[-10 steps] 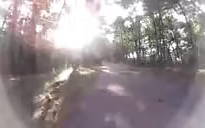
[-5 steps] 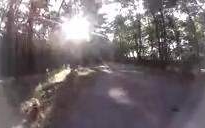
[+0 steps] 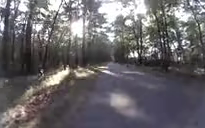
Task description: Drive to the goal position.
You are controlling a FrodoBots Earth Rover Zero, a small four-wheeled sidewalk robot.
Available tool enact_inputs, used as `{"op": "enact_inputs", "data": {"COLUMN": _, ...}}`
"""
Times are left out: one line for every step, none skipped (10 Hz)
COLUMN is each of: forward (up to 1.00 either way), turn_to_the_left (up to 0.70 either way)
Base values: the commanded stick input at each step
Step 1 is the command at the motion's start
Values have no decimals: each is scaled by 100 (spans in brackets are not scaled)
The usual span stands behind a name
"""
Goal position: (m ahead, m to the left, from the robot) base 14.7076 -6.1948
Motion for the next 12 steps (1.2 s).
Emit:
{"op": "enact_inputs", "data": {"forward": 70, "turn_to_the_left": -1}}
{"op": "enact_inputs", "data": {"forward": 70, "turn_to_the_left": -1}}
{"op": "enact_inputs", "data": {"forward": 70, "turn_to_the_left": -1}}
{"op": "enact_inputs", "data": {"forward": 70, "turn_to_the_left": -1}}
{"op": "enact_inputs", "data": {"forward": 70, "turn_to_the_left": -1}}
{"op": "enact_inputs", "data": {"forward": 70, "turn_to_the_left": -2}}
{"op": "enact_inputs", "data": {"forward": 70, "turn_to_the_left": -19}}
{"op": "enact_inputs", "data": {"forward": 70, "turn_to_the_left": -20}}
{"op": "enact_inputs", "data": {"forward": 70, "turn_to_the_left": -18}}
{"op": "enact_inputs", "data": {"forward": 70, "turn_to_the_left": -16}}
{"op": "enact_inputs", "data": {"forward": 70, "turn_to_the_left": -5}}
{"op": "enact_inputs", "data": {"forward": 70, "turn_to_the_left": -1}}
